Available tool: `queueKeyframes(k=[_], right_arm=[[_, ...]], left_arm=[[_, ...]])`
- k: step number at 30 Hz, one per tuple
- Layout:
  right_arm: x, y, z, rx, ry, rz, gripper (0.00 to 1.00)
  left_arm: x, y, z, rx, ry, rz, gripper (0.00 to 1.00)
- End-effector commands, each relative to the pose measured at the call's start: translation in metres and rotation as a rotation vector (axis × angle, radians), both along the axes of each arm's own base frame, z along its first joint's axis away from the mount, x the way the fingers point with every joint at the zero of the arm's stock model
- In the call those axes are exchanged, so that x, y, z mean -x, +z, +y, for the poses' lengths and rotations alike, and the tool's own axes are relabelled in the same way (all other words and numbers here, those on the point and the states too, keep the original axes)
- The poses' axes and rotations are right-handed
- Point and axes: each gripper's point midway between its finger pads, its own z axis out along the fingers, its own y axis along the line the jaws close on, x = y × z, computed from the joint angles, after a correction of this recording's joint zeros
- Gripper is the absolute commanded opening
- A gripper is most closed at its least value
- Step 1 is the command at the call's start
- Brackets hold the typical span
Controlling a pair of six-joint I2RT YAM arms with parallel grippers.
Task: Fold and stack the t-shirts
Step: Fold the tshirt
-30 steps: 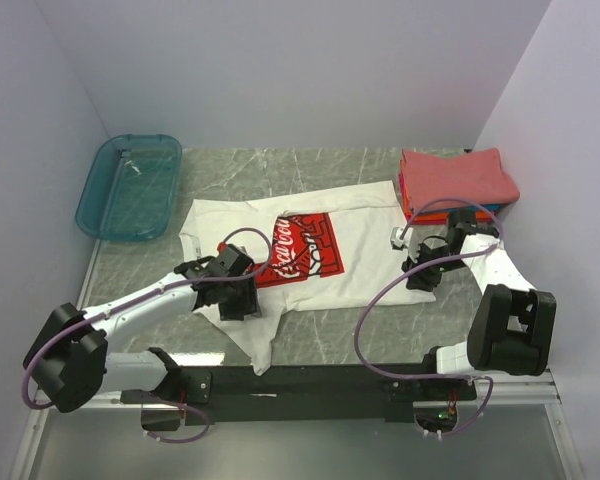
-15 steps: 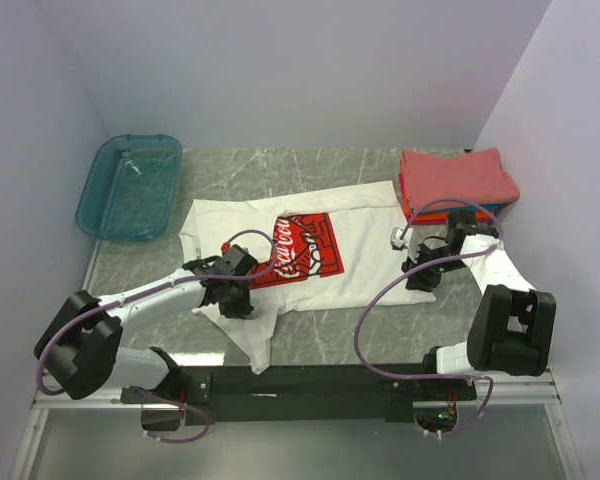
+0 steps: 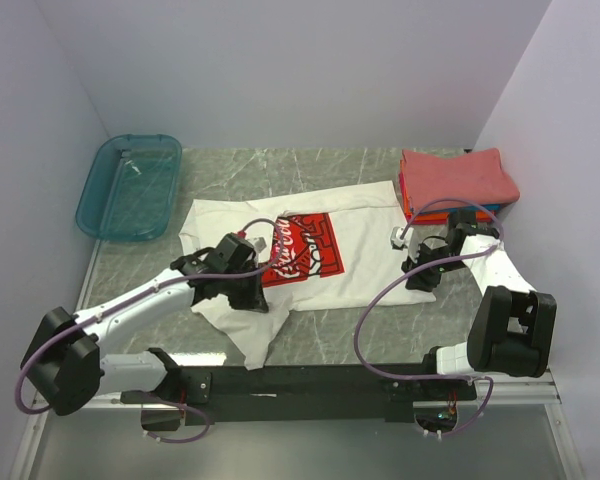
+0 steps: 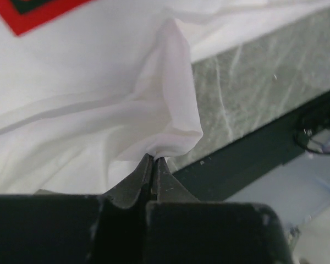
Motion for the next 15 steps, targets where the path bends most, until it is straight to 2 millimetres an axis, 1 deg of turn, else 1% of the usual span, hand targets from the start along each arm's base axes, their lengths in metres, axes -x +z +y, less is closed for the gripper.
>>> queueKeyframes(k=[1,2,4,5,6,7,8,10,11,13,14,15], right_arm=[[-0.005,0.009,0.004,-0.033,-0.008,-0.017,0.45],[-0.006,0.010,0.004,-0.033,-0.009,-0.017,0.45],[-0.006,0.009,0.003,-0.030,-0.010,-0.015,0.45],[-0.007,0.010,0.002,-0.029,-0.014,-0.013,0.46],[-0.007,0.009,0.003,-0.028,-0.014,-0.012,0.45],[-0.007,0.009,0.003,-0.030,-0.014,-0.009,0.45],[-0.007,0.009,0.003,-0.030,-0.014,-0.011,0.45],[-0.007,0.007,0.003,-0.031,-0.015,-0.004,0.46],[-0.007,0.007,0.003,-0.031,-0.015,-0.004,0.46],[-0.007,0.006,0.003,-0.031,-0.015,0.002,0.46],[-0.007,0.006,0.002,-0.031,-0.016,0.003,0.46],[-0.008,0.006,0.003,-0.032,-0.016,0.003,0.46]], left_arm=[[0.026,0.008,-0.029,0.136,-0.207,0.066,0.01],[0.035,0.000,-0.036,0.129,-0.247,0.097,0.05],[0.045,-0.003,-0.047,0.134,-0.318,0.121,0.08],[0.055,-0.002,-0.057,0.139,-0.370,0.126,0.11],[0.060,-0.007,-0.062,0.128,-0.400,0.146,0.14],[0.063,-0.006,-0.068,0.132,-0.426,0.149,0.17],[0.070,-0.005,-0.079,0.130,-0.464,0.150,0.25],[0.077,-0.002,-0.087,0.130,-0.505,0.156,0.31],[0.082,0.004,-0.096,0.131,-0.543,0.143,0.37],[0.085,0.014,-0.102,0.129,-0.575,0.122,0.40],[0.088,0.025,-0.106,0.131,-0.597,0.105,0.40],[0.085,0.029,-0.107,0.115,-0.597,0.072,0.41]])
